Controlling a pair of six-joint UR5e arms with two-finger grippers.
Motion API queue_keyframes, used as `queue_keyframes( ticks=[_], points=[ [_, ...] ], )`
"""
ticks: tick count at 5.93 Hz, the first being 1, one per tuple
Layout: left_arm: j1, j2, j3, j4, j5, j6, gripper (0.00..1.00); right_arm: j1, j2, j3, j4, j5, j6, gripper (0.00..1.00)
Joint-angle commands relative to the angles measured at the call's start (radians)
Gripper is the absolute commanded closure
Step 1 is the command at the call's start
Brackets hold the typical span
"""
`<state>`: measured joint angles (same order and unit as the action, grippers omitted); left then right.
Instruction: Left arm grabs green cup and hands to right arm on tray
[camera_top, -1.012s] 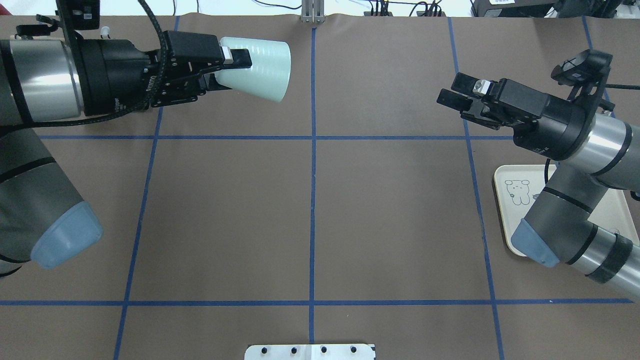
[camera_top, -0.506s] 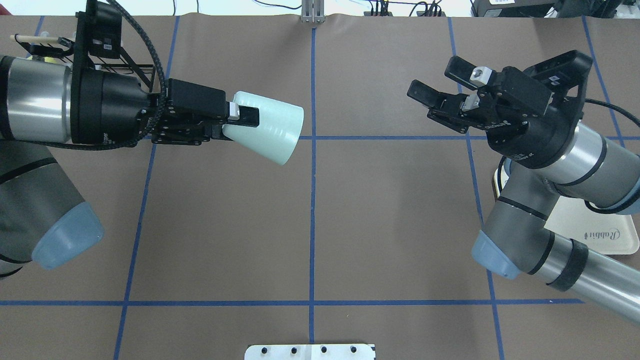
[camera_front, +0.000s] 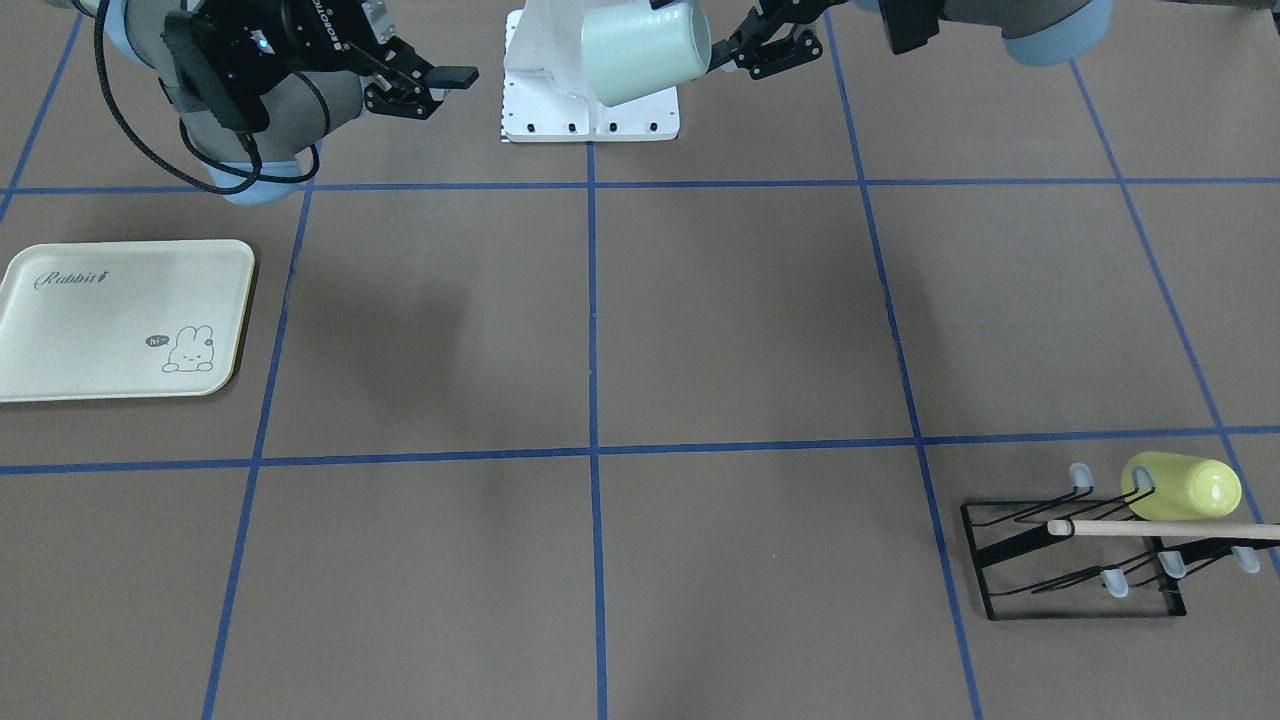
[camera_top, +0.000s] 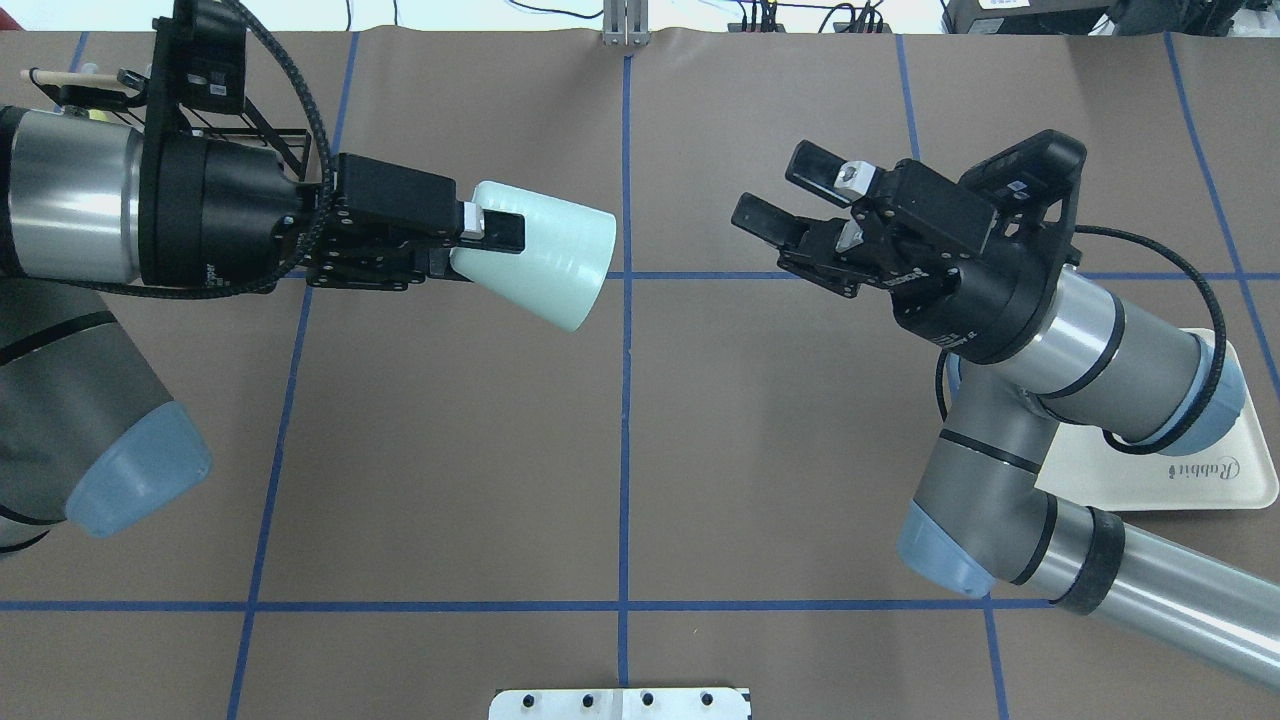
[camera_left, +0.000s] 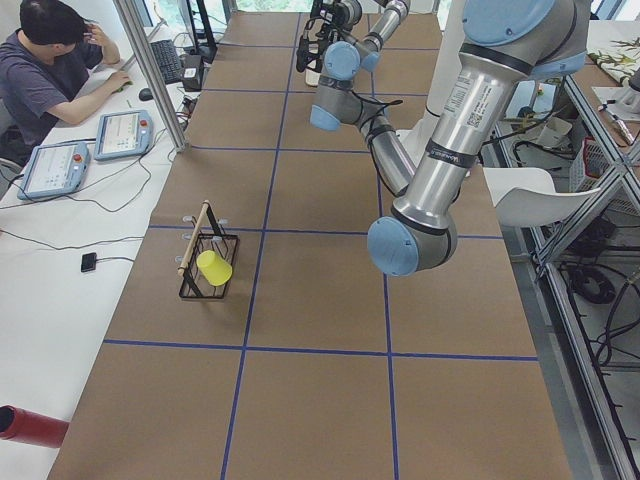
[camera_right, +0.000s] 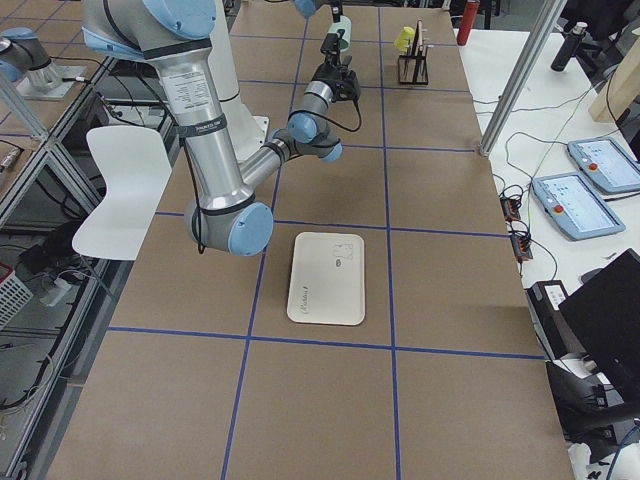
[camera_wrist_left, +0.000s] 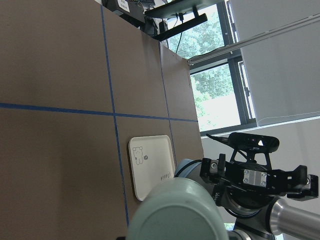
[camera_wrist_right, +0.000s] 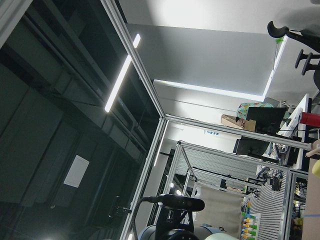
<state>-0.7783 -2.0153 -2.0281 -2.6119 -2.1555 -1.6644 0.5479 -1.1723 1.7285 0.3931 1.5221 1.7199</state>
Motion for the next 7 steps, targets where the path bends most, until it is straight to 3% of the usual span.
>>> queue_keyframes(
  ticks=[1,2,7],
  points=[
    [-0.001,-0.014,0.002,0.001,0.002,-0.027,1.0,-0.049,0.014,0.009,-0.086,0.058,-0.04,0.04],
    [0.001,-0.032,0.0,0.001,0.002,-0.043,1.0,-0.054,0.019,0.008,-0.097,0.09,-0.042,0.04],
    [0.002,-0.031,0.012,0.003,-0.007,-0.044,1.0,-0.069,0.068,0.034,-0.1,0.073,-0.045,0.05]
  ],
)
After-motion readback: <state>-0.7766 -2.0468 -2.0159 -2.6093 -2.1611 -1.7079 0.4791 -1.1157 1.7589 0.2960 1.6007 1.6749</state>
